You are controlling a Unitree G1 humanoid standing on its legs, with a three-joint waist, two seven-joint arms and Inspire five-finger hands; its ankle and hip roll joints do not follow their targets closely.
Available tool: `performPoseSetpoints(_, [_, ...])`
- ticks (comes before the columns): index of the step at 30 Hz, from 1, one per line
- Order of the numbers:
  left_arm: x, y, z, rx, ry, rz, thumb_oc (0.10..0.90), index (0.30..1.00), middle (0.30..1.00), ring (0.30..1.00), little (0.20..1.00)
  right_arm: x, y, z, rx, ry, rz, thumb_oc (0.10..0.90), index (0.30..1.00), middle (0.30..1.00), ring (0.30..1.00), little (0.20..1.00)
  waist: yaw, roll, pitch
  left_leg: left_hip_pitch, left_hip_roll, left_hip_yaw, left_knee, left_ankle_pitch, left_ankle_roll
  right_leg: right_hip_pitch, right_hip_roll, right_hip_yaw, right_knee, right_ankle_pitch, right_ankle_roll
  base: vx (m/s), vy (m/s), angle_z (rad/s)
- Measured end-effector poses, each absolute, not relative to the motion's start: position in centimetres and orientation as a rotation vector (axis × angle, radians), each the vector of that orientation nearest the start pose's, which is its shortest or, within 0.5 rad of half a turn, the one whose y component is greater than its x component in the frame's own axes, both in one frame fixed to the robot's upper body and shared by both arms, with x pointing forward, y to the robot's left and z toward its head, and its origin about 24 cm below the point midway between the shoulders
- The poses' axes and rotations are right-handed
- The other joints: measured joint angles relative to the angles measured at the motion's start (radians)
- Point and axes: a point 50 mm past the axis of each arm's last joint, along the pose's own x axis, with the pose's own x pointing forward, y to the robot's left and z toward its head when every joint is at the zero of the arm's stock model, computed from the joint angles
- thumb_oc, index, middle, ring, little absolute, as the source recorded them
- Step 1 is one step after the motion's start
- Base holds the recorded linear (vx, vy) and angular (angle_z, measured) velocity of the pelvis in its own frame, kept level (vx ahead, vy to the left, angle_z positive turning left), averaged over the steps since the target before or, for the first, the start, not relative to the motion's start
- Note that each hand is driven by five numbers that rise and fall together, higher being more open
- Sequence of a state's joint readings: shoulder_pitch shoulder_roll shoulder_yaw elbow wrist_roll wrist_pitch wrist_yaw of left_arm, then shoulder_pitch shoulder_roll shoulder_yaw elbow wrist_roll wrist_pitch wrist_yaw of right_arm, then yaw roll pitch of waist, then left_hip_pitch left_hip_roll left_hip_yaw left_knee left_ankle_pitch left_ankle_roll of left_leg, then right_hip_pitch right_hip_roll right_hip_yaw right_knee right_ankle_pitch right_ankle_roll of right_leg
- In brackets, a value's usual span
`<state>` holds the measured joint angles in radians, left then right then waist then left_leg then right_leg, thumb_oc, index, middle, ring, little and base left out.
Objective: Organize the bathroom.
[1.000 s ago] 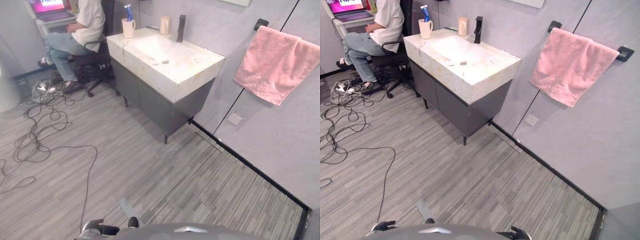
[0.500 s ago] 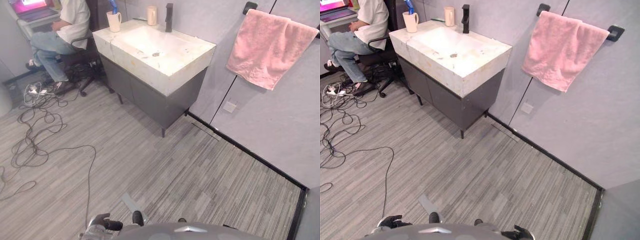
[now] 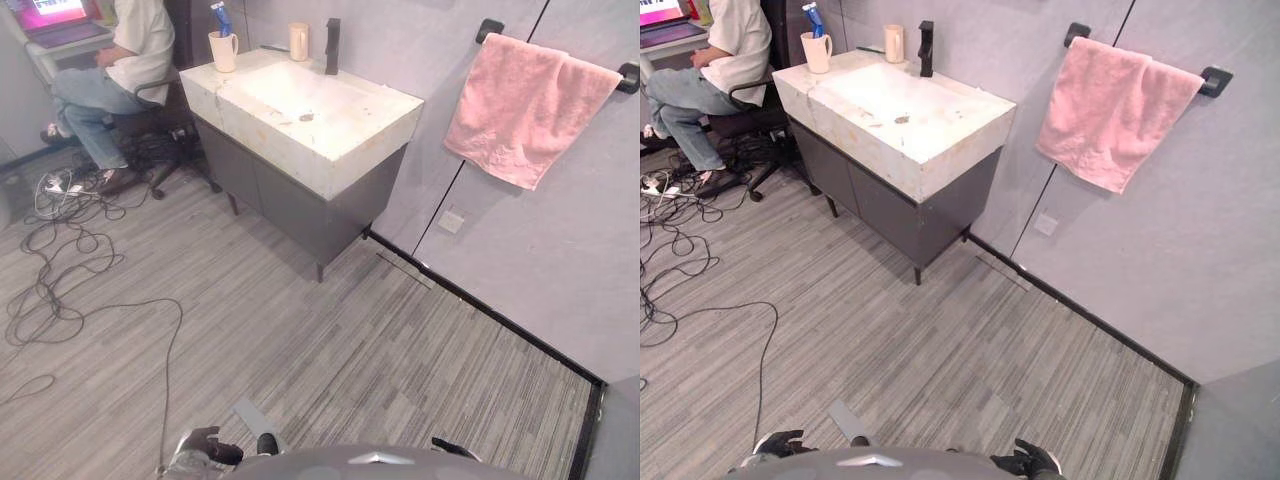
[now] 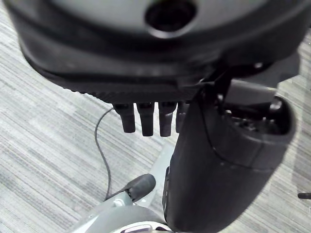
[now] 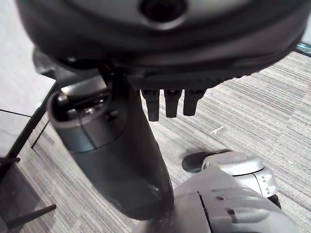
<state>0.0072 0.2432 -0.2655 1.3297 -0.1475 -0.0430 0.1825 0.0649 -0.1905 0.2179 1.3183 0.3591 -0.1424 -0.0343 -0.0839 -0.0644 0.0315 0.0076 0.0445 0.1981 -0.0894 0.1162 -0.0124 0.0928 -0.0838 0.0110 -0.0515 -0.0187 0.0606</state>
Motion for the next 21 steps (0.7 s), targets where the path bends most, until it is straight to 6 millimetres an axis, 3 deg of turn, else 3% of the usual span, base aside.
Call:
performPoseSetpoints(10, [6.3,24.2,-16.5,0.373,1.289,0.195,0.800,0.900,0.900,0.900,0.900,5.5,-21.8,-17.0,-0.017,1.228,-0.201,0.800,0.900,0.900,0.900,0.900,0.000,0.000,-0.015,-0.021,0.000,-0.007,0.000,-0.001,-0.001,-0.023,0.001,-0.006,0.011,-0.002,-0.003,-0.02,-0.002,0.02])
performPoseSetpoints(18, [6.6,23.9,-16.5,0.382,1.264,0.178,0.800,0.900,0.900,0.900,0.900,4.6,-22.1,-17.1,-0.010,1.246,-0.215,0.800,0.900,0.900,0.900,0.900,0.000,0.006,-0.013,-0.018,0.000,-0.021,0.000,0.002,0.000,-0.010,0.002,-0.018,0.006,-0.001,-0.004,-0.03,0.013,0.05])
performPoseSetpoints(21, [7.7,23.4,-16.5,0.388,1.246,0.160,0.800,0.900,0.900,0.900,0.900,6.1,-22.6,-16.8,-0.018,1.213,-0.205,0.800,0.900,0.900,0.900,0.900,-0.004,0.022,0.012,-0.034,-0.001,-0.016,0.000,0.008,0.005,-0.047,0.000,-0.016,0.039,-0.004,-0.003,-0.02,0.034,-0.04])
